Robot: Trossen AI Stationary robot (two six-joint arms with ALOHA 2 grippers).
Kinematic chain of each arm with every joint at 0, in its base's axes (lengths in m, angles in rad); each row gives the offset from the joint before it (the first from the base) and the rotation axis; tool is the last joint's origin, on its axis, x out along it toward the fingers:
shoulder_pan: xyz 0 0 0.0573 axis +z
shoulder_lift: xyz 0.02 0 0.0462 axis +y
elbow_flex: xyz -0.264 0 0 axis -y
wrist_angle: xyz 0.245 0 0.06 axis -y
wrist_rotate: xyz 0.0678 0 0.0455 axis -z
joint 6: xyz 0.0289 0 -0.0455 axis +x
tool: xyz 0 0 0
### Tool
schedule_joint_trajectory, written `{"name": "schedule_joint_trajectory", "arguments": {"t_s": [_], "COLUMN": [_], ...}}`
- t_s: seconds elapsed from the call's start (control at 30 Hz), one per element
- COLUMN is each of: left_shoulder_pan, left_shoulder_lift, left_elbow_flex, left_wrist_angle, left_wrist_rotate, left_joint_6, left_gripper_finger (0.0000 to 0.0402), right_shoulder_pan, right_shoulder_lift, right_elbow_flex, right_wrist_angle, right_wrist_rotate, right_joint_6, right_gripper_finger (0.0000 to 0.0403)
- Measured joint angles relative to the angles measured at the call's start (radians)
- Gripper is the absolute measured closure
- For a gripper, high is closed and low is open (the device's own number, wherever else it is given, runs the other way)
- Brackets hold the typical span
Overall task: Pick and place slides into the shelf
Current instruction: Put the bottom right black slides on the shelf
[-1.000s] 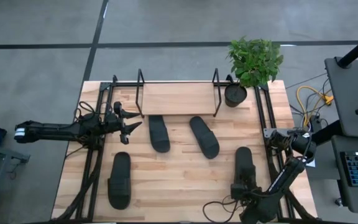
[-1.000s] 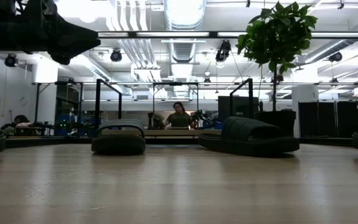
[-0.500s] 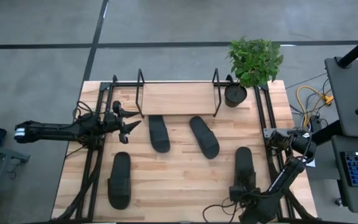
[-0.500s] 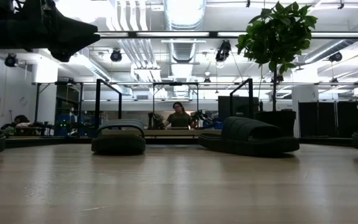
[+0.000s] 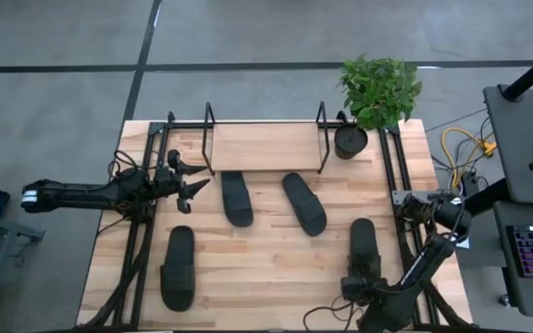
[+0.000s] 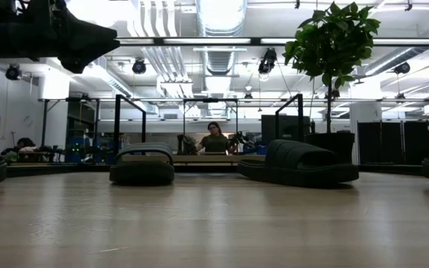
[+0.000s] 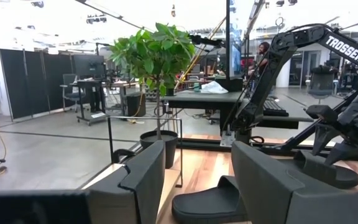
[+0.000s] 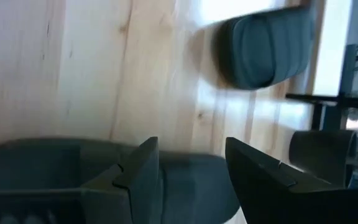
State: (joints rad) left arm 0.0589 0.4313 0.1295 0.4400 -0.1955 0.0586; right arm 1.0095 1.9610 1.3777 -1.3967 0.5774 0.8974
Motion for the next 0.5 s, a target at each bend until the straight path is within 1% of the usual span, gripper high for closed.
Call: {"name": "schedule_joint_trajectory", "arguments": {"t_s": [0.17, 0.37, 0.5], "left_shoulder_pan": [0.000, 0.000, 0.000], "left_shoulder_lift": [0.000, -0.001, -0.002], "left_elbow_flex": [0.000, -0.002, -0.002], "left_wrist_angle": [-0.003, -0.003, -0.003], "left_wrist_rotate": [0.000, 0.001, 0.001], "left_joint_6": [0.000, 0.000, 0.000], "left_gripper_finger": [0.0230, 0.0230, 0.0230], "right_shoulder_pan": [0.030, 0.064, 0.093], "right_shoulder_lift": [0.000, -0.007, -0.004], "right_elbow_flex": [0.015, 0.059, 0.049], "right_wrist_angle": [0.002, 0.040, 0.060], "right_wrist_rotate": [-0.047, -0.185, -0.195], "right_joint_6": [-0.008, 0.039, 0.045], "right_gripper_finger": [0.0225, 0.0225, 0.0225]}}
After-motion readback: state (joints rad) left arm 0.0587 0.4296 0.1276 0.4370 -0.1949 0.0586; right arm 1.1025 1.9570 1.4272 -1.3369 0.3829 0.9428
